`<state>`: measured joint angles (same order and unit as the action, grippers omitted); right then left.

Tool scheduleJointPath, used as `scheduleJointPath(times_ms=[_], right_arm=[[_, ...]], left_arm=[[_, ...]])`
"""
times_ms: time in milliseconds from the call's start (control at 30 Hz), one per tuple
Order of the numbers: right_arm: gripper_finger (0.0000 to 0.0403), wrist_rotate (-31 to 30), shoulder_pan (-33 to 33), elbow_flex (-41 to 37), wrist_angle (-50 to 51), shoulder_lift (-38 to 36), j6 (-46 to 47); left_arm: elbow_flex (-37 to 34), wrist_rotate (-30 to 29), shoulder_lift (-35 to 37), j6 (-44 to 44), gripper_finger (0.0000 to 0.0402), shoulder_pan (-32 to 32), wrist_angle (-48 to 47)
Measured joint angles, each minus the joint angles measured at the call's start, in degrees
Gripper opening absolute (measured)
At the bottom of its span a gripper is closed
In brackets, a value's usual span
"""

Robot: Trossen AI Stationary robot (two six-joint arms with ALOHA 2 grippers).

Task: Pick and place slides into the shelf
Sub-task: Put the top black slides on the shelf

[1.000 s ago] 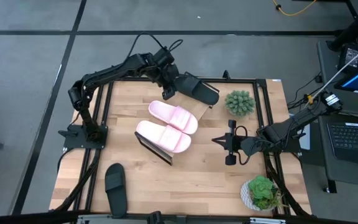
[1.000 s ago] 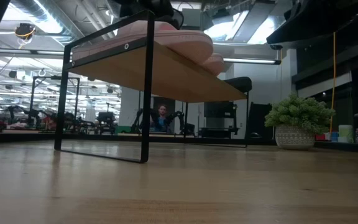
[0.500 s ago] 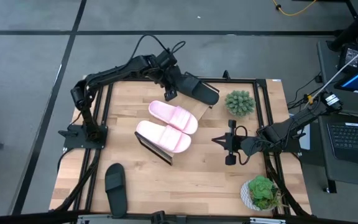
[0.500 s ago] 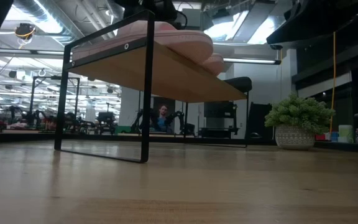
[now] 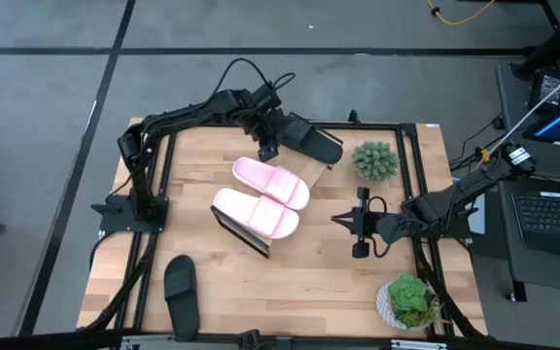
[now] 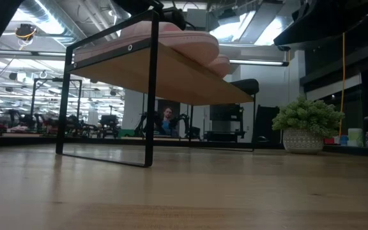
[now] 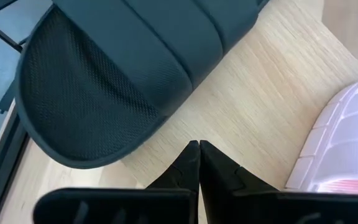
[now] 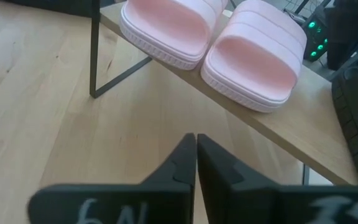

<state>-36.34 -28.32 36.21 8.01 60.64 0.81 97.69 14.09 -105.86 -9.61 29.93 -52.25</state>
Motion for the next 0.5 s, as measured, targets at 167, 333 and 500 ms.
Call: scheduleJointPath(times_ms=[167,333,500], right_arm=[[0.0004,0.00,0.00,0.00,-0.02,0.00,-0.23],[0.0015,0.00,0.00,0.00,-0.04,0.00,-0.19],[0.0023,0.00,0.02,0.00,-0.04,0.00,0.04]], left_arm=[[0.00,-2.78,0.00,0.02,0.0000,0.00,0.02],[-0.07,-5.65,-0.91,-0.01,0.0000,0.17,0.39],[-0.02,-6.37,-1.29,-0.02,0.0000,0.44,1.55]])
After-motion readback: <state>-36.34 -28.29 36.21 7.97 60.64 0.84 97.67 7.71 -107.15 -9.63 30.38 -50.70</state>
